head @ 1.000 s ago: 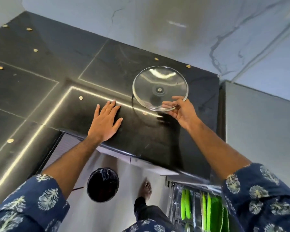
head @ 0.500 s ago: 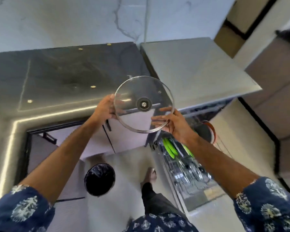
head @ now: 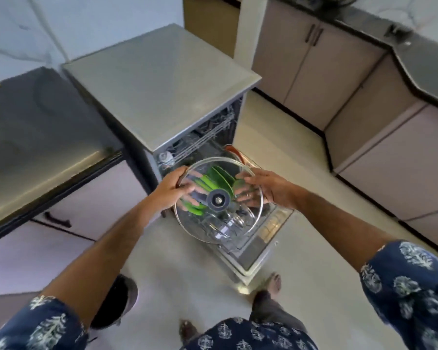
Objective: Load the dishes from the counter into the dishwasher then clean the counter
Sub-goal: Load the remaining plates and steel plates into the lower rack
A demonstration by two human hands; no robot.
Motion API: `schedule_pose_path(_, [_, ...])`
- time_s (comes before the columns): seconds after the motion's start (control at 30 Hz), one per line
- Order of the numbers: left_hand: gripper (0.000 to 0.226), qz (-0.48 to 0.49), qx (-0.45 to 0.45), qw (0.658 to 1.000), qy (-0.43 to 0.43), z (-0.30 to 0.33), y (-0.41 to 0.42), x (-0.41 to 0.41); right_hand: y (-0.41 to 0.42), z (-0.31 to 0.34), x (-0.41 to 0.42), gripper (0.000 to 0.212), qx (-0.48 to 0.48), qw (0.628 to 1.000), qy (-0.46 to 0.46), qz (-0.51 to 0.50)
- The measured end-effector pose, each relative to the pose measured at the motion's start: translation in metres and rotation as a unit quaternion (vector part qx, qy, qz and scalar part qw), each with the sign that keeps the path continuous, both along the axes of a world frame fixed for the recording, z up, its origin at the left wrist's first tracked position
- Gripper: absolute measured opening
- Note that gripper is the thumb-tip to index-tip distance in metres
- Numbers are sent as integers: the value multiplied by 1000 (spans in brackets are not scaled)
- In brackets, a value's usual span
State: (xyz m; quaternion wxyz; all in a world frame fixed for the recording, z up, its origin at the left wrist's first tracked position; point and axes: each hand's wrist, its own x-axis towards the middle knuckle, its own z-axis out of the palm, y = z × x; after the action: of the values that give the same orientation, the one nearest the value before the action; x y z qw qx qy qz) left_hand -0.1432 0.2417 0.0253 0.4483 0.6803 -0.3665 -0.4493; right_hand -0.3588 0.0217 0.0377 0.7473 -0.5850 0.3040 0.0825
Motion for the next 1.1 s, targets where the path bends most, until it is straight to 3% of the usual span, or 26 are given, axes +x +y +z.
schedule_pose_path(0.17, [21, -69, 49, 996, -27, -31, -130, -58, -79, -37, -57, 42, -11, 995, 46, 84])
schedule_pose_path(0.33, [13, -52, 81, 993, -75, -86, -258, -99, -183, -104, -92, 42, 1, 995, 62, 80])
schedule_pose_path(0.43, [17, -46, 94, 978, -180, -141, -318, -102, -241, -158, -101, 39, -17, 994, 98, 35])
schedule_pose_path(0.53, [42, -24, 144, 966, -213, -192, -348, -97, -284, -205, -101, 43, -53, 990, 133, -17])
schedule_pose_path(0.63, [45, -68, 202, 940, -265, -249, -359, -89, -319, -250, -97, 36, -98, 978, 158, -91])
schedule_pose_path(0.8, [45, -150, 194, 894, -375, -333, -378, -75, -358, -312, -80, 29, -246, 948, 163, -118])
schedule_pose_path(0.9, [46, -180, 215, 874, -396, -373, -386, -75, -359, -350, -61, 28, -321, 926, 177, -91])
schedule_pose_path(1.1, [47, -238, 276, 846, -389, -409, -386, -74, -336, -394, -29, 46, -408, 889, 206, -12])
